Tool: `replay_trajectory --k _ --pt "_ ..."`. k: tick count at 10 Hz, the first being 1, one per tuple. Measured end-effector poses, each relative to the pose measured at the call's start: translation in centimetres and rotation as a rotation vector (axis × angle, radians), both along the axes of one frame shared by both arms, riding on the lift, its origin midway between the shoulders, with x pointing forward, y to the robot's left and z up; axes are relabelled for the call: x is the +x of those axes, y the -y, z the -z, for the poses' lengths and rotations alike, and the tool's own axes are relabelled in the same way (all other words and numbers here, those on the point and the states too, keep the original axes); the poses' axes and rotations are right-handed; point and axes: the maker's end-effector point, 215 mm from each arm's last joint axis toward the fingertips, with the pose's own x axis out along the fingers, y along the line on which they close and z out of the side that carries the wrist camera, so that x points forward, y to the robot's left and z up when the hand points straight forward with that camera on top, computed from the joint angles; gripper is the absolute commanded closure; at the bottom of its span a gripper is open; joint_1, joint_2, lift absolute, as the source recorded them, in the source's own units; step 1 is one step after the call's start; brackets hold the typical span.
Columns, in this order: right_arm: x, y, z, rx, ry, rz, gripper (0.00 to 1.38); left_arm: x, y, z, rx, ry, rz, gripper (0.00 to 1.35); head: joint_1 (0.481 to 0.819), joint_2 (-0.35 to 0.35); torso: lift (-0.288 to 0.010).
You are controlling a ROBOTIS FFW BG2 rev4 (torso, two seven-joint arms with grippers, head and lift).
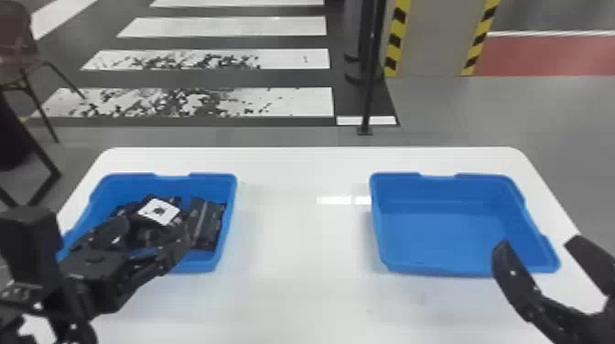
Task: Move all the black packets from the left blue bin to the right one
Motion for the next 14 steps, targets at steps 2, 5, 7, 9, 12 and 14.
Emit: replay_trajectory --k 2,5,7,9,12,14 --pt "0.0 -0.2 0.1 0.005 -0.004 -0.005 0.09 2.5 -1.8 2.1 -0.014 -0.054 -0.031 0.09 0.695 0.078 -0.140" --pt "0.0 -0.6 0.4 0.010 -0.010 -0.013 0.09 5.5 -2.8 5.5 -0.028 -0.169 -0.026 0.10 0.695 0.094 -0.140" --pt "0.0 -0.9 0.6 0.015 -0.014 -0.018 0.09 6.8 -3.4 8.3 -0.058 -0.257 -0.024 0.10 0.695 0.104 -0.140" --pt "0.1 -1.1 0.7 0.019 -0.016 -0.024 0.09 8.1 -3.1 10.8 -0.098 -0.335 0.009 0.11 0.695 0.104 -0.140" --pt "0.2 -1.7 0.9 0.030 -0.020 -0.033 0.09 9.6 -1.9 12.0 -0.144 -0.385 0.061 0.12 0.695 0.093 -0.140" --pt "0.2 -1.8 1.0 0.039 -0.023 -0.035 0.09 9.3 0.6 12.3 -0.191 -0.404 0.110 0.13 0.695 0.073 -0.140"
